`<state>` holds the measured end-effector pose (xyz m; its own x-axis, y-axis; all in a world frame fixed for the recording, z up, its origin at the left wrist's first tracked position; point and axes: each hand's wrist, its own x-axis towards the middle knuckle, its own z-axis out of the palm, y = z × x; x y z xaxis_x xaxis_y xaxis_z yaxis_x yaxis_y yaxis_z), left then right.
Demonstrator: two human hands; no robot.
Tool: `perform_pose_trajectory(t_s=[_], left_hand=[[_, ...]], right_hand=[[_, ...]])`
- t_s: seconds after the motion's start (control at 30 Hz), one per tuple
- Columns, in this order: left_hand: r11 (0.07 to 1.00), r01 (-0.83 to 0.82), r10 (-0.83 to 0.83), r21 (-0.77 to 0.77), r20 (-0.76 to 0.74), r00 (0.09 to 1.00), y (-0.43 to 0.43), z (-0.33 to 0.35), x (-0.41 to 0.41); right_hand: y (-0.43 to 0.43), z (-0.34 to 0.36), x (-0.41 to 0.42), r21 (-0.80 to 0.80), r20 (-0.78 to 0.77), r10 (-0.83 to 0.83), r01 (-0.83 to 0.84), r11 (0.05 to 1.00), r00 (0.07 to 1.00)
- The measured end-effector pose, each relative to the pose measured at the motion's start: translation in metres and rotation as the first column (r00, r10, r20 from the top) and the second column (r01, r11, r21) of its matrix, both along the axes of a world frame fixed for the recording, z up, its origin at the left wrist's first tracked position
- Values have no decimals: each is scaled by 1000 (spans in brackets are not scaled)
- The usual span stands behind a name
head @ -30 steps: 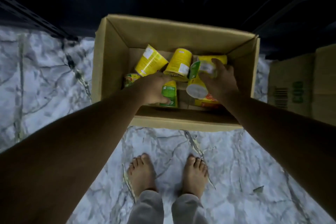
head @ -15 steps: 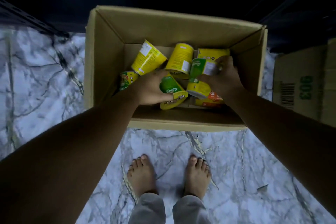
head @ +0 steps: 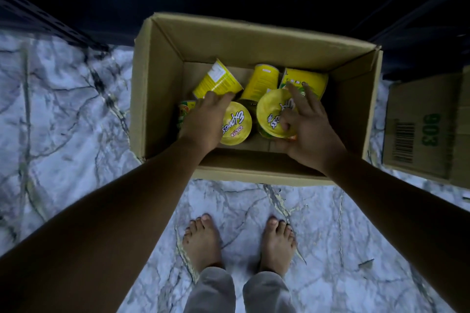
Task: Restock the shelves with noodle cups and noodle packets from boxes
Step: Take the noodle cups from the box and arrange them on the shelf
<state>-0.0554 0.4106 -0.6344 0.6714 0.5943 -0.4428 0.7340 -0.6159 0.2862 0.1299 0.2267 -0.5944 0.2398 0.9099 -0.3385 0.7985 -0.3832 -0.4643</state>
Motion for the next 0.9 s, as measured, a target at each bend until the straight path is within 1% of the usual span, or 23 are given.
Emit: perform_pose_trajectory(t_s=[0.07, 0.1, 0.13, 0.17, 0.27, 0.33, 0.4, 0.53, 0.6, 0.7, 0.83, 0.9], left_hand=[[986, 164, -163, 31, -38, 986, -14, 8, 1], [966, 257, -256, 11, -18, 966, -19, 4, -4], [946, 323, -323, -16, -33, 946, -26, 0, -9], [936, 352, -353, -15, -50, 934, -27, -2, -10], [942, 329, -334, -59, -120, 935, -18, -8, -5], [930, 362, -367, -62, -133, 921, -26, -12, -7], [931, 362, -364, -46, -142, 920, -25, -12, -6], [925, 379, -365, 33, -198, 910, -27, -12, -4], [911, 406, -384, 75, -208, 899, -28, -14, -2], [906, 412, -387, 102, -200, 900, -27, -13, 0], [903, 421, -407, 87, -144, 902, -29, -8, 3], [928, 360, -346, 92, -140, 928, -30, -4, 4]], right_hand=[[11, -1, -3, -73, -10, 89, -90, 993, 996], [16, -2, -4, -99, -16, 116, -117, 988, 993], [19, -4, -6, -116, -23, 131, -132, 984, 991], [21, -3, -7, -121, -32, 136, -139, 983, 990], [23, -1, -7, -96, -48, 104, -108, 990, 993], [17, -2, -4, -67, -38, 92, -94, 993, 995], [9, -5, 0, -44, -22, 128, -129, 991, 992], [-4, -11, 2, -32, 64, 237, -235, 971, 969], [-3, -9, 1, -28, 79, 244, -243, 970, 966], [8, -6, -1, -67, 95, 242, -236, 969, 966], [25, -3, -1, -162, 15, 263, -257, 953, 965], [30, 4, 0, -213, 8, 246, -239, 947, 969]])
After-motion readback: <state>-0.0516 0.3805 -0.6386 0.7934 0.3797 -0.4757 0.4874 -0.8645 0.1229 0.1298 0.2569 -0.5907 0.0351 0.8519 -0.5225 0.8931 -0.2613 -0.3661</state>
